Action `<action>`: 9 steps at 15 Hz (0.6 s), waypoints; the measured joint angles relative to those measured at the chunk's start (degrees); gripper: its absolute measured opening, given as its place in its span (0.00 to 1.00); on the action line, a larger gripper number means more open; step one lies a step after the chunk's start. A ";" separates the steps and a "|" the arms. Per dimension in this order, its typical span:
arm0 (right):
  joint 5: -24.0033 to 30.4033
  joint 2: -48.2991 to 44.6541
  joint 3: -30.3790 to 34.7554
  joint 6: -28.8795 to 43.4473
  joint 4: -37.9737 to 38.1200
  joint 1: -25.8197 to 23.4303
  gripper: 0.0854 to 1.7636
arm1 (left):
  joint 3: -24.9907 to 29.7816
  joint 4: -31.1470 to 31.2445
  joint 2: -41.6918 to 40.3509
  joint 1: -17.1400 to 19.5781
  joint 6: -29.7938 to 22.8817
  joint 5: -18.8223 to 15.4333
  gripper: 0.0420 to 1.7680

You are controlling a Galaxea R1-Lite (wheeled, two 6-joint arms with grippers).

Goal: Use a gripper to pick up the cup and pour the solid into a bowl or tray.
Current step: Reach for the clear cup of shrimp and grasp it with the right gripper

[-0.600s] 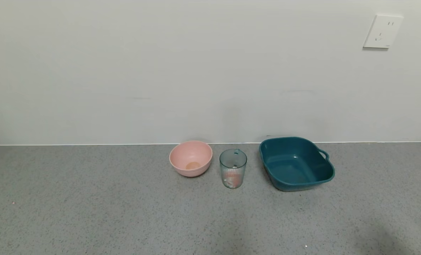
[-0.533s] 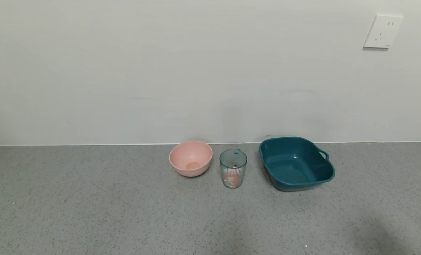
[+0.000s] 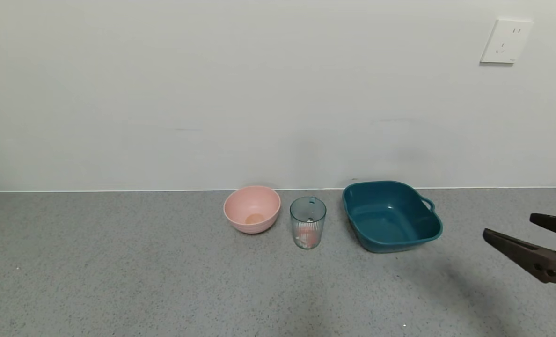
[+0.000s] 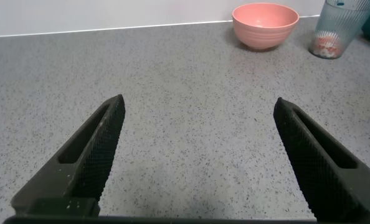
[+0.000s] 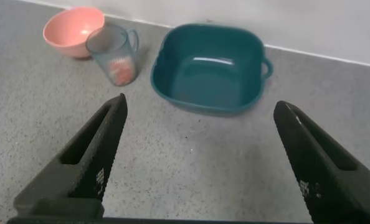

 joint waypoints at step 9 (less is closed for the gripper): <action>-7.29 17.42 0.89 1.45 -12.75 16.76 0.97 | 0.00 0.00 0.00 0.01 -0.02 0.00 0.97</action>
